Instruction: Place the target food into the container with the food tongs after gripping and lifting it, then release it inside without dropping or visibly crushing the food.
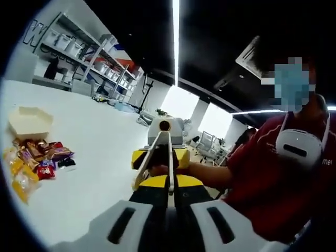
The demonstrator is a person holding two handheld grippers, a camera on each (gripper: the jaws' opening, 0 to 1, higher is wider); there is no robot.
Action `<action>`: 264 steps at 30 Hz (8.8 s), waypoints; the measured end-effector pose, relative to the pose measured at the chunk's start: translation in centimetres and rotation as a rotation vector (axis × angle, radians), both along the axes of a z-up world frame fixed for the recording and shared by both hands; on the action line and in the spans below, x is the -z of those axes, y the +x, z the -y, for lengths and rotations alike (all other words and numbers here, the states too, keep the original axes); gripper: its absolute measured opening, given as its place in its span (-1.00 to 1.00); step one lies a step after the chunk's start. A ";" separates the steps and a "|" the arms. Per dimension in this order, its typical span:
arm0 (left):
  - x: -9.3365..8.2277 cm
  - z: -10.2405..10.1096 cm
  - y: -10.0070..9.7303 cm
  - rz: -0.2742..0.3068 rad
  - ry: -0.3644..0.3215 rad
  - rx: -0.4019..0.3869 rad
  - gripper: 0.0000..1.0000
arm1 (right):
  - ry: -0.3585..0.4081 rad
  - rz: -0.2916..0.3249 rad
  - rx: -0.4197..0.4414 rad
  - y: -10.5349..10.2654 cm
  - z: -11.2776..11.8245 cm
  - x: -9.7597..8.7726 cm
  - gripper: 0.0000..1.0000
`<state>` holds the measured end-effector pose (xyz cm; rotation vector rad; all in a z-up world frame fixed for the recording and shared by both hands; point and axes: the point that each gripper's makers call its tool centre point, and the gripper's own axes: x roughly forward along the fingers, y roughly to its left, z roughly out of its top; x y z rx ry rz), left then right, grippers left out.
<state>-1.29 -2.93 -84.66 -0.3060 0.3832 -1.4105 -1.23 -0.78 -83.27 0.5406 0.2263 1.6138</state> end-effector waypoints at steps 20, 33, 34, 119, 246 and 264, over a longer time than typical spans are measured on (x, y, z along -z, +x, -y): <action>-0.6 0.6 -1.2 -0.002 -0.046 0.056 -0.95 | 0.020 0.000 -0.053 -1.7 -0.1 -0.4 -0.45; -0.3 0.9 -0.8 -0.013 -0.196 -0.056 -0.95 | 0.055 -0.030 -0.022 -0.9 0.4 -1.0 -0.41; -0.4 0.9 -0.8 -0.019 -0.212 -0.058 -0.96 | 0.052 -0.029 -0.025 -1.0 0.4 -1.0 -0.41; 3.8 -11.3 11.9 0.259 0.030 -0.818 0.54 | -0.173 0.000 0.401 7.0 2.1 2.8 -0.54; 8.9 -13.9 16.7 0.226 0.134 -0.908 0.88 | -0.576 0.186 0.639 20.1 2.9 5.1 -0.61; 9.3 -13.8 17.0 0.218 0.152 -0.898 0.87 | -0.692 0.164 0.488 16.9 0.4 10.6 -0.55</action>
